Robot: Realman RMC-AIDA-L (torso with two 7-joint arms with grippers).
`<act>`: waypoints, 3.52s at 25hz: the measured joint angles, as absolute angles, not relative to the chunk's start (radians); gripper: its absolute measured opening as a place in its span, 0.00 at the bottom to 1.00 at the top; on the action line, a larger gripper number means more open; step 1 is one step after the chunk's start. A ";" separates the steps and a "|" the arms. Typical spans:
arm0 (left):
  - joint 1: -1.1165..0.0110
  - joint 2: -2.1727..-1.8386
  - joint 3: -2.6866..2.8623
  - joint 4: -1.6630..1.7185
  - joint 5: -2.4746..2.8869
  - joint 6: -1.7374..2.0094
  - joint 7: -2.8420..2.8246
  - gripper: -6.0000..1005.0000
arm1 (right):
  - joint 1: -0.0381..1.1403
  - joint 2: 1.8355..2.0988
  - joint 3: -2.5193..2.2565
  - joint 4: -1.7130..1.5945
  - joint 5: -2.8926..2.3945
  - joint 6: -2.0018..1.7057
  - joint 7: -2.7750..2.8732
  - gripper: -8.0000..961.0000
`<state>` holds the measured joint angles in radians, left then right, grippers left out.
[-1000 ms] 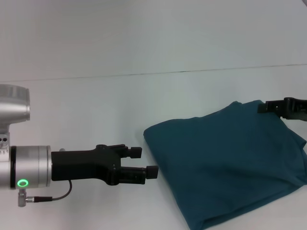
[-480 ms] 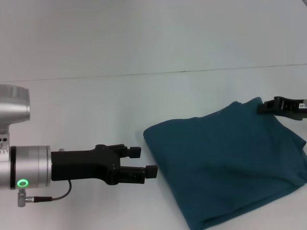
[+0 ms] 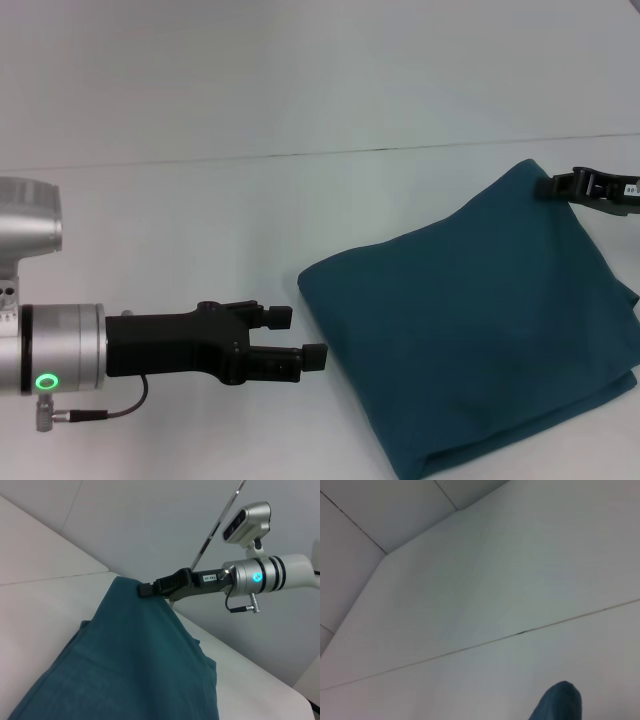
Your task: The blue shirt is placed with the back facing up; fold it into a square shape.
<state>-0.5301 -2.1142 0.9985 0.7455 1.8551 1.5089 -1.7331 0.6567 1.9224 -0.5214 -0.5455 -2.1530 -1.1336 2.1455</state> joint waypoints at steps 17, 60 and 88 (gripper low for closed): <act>-0.537 -2.115 0.998 0.715 1.853 1.473 -1.735 0.91 | 0.619 1.967 -0.531 -0.559 -2.086 -0.975 2.049 0.15; -0.801 -2.172 0.995 0.362 1.885 0.908 -2.119 0.87 | 0.514 1.881 -0.480 -0.715 -2.026 -1.456 2.111 0.78; -0.860 -2.175 1.042 0.319 1.879 0.907 -2.040 0.77 | 0.515 1.883 -0.477 -0.715 -2.026 -1.450 2.112 0.78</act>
<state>-0.8599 -2.1752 1.0418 0.3192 1.8790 0.9066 -2.0399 0.5147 1.8829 -0.4771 -0.7148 -2.0264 -1.4504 2.1116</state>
